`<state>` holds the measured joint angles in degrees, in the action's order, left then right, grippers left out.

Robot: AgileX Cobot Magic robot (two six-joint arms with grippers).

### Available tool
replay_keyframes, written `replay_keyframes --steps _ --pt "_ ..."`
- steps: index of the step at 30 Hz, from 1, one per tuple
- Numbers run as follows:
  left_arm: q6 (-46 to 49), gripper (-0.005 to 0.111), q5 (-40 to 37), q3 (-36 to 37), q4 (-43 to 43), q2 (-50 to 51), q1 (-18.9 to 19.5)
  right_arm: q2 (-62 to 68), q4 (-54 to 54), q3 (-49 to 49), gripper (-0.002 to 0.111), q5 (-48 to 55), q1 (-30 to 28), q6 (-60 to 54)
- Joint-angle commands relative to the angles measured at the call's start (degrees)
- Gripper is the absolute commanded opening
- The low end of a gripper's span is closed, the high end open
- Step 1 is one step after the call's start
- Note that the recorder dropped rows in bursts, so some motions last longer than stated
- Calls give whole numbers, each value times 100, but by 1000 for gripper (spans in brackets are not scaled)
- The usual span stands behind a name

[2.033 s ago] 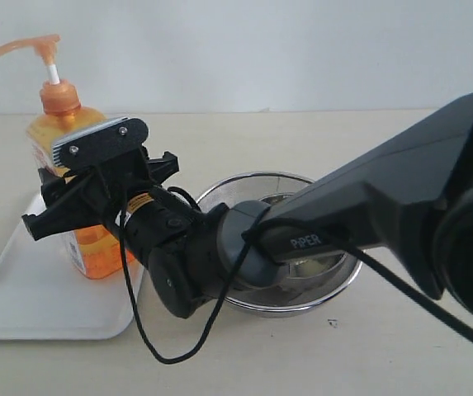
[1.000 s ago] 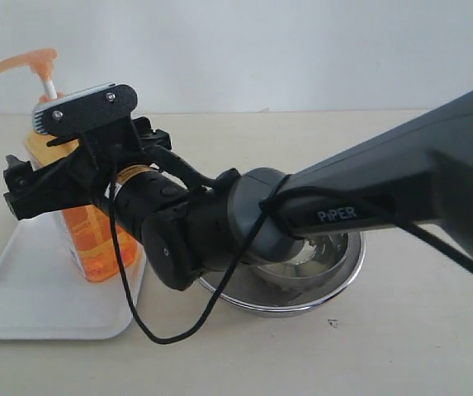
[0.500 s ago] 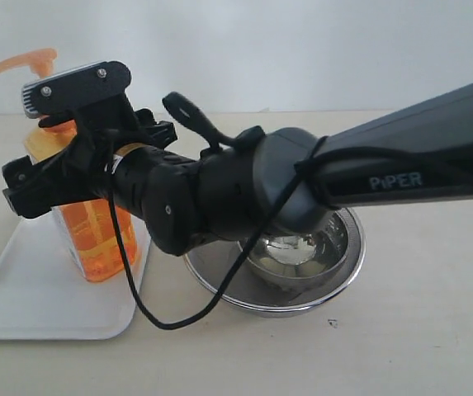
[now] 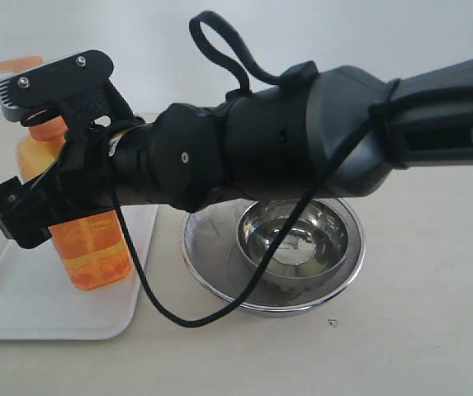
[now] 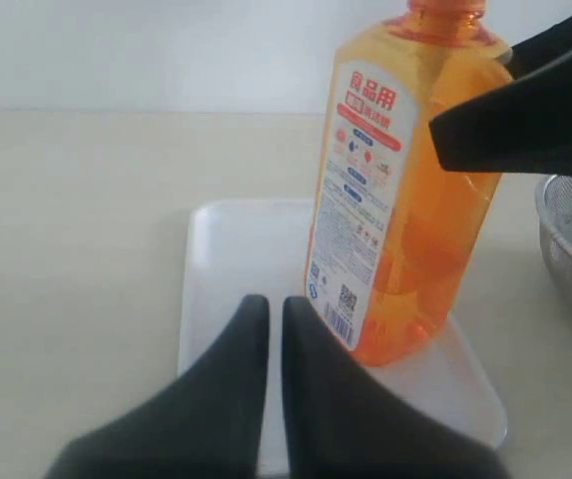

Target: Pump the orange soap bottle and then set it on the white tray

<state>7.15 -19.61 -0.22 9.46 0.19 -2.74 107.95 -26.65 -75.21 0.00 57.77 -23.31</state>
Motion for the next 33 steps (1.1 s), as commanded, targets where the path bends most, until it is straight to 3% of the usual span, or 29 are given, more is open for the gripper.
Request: replay_keyframes --steps 1,8,10,13,18,19,33 --pt "-12 5 25 22 61 -19 -40 -211 33 -8 100 311 -15 -61" --pt "-12 5 25 22 61 -19 -40 -229 45 -8 99 483 -26 -61" --pt "-12 5 25 22 61 -19 -40 -229 45 -8 91 613 -26 -61" --pt "-12 5 25 22 61 -19 -40 -257 45 -8 65 779 -26 -61" --pt "-12 5 25 22 61 -19 -40 -413 291 -8 7 1148 -26 -136" --pt "-12 5 25 22 61 -19 -40 -444 403 -8 0 1223 -26 -101" --pt "-12 5 25 22 61 -19 -40 -669 727 -8 0 2741 -626 243"
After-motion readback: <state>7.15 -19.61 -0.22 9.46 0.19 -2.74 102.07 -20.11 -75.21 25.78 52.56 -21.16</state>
